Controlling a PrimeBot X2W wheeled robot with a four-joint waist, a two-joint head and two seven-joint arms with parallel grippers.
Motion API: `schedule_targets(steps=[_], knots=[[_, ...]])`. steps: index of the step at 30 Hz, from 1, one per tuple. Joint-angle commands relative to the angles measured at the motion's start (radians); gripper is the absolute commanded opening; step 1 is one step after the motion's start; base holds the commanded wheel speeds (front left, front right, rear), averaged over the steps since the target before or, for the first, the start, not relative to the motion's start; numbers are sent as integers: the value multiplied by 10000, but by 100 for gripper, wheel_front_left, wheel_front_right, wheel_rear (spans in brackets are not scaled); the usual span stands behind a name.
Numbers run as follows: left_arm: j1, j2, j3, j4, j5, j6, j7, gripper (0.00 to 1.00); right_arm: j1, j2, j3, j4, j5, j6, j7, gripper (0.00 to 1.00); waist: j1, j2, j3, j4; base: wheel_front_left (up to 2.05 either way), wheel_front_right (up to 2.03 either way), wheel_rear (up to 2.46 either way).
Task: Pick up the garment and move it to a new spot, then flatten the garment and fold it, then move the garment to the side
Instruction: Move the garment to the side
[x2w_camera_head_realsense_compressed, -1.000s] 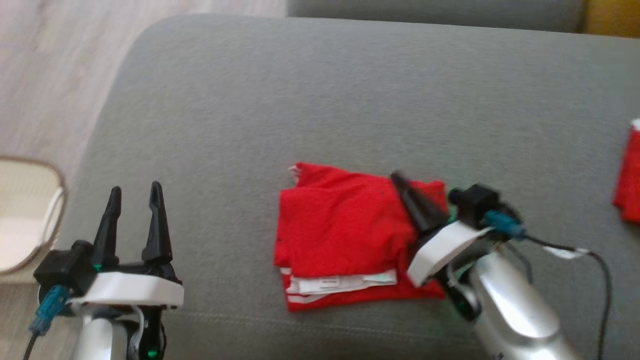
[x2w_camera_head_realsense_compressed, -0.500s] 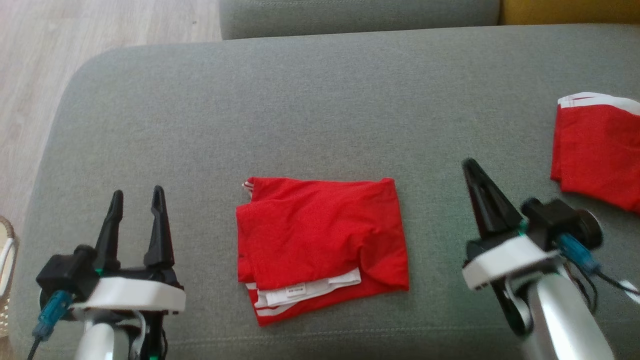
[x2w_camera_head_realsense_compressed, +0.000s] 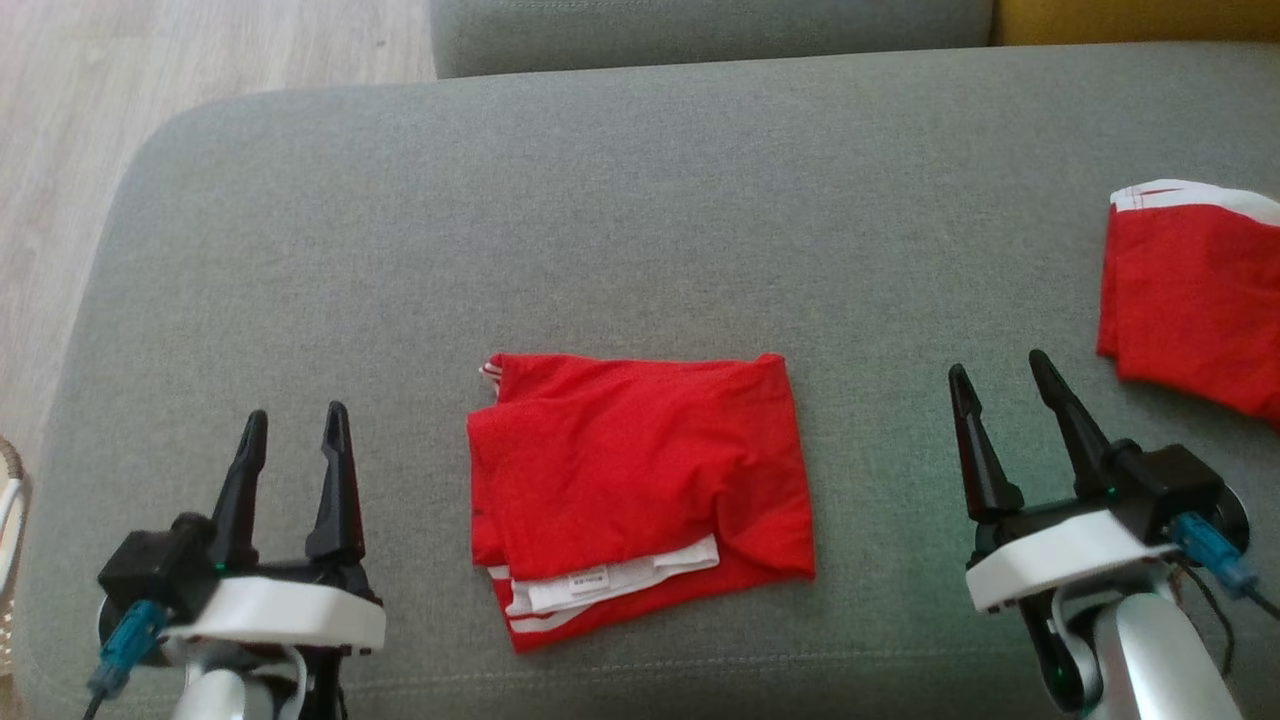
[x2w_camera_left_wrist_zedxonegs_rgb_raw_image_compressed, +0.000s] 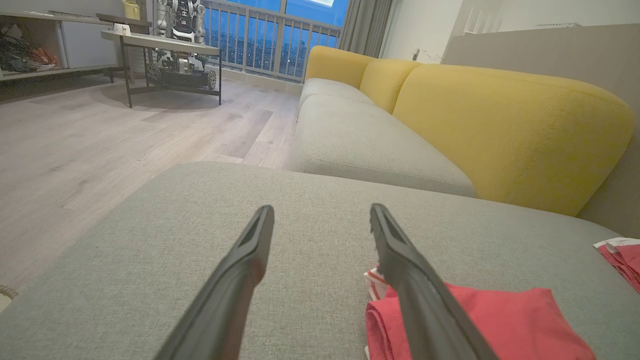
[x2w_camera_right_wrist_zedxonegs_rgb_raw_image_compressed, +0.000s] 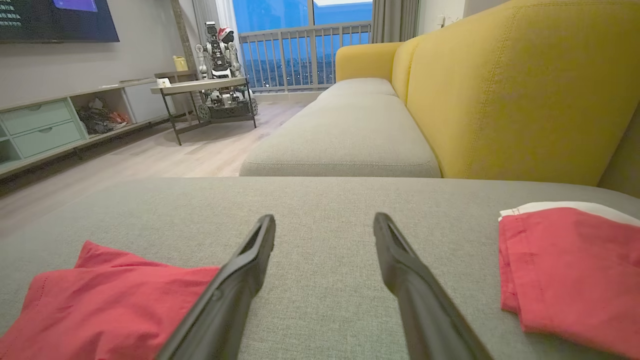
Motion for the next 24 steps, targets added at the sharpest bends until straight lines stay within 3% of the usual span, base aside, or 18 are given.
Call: schedule_targets(steps=[1, 10, 24], knots=[[-383, 79, 265, -310, -50, 23, -53, 100, -211, 11, 274, -306, -4, -2, -113, 100, -1, 0, 13, 7, 0, 0, 0], [-556, 79, 221, -336, -41, -27, -53, 100, -279, 11, 541, -18, 376, -2, -94, 100, -1, 0, 326, 177, 0, 0, 0], [-930, 79, 124, -133, 28, -201, -53, 100, -1004, 11, 2264, 2449, 3270, -2, 366, 100, -1, 0, 918, 722, 0, 0, 0]])
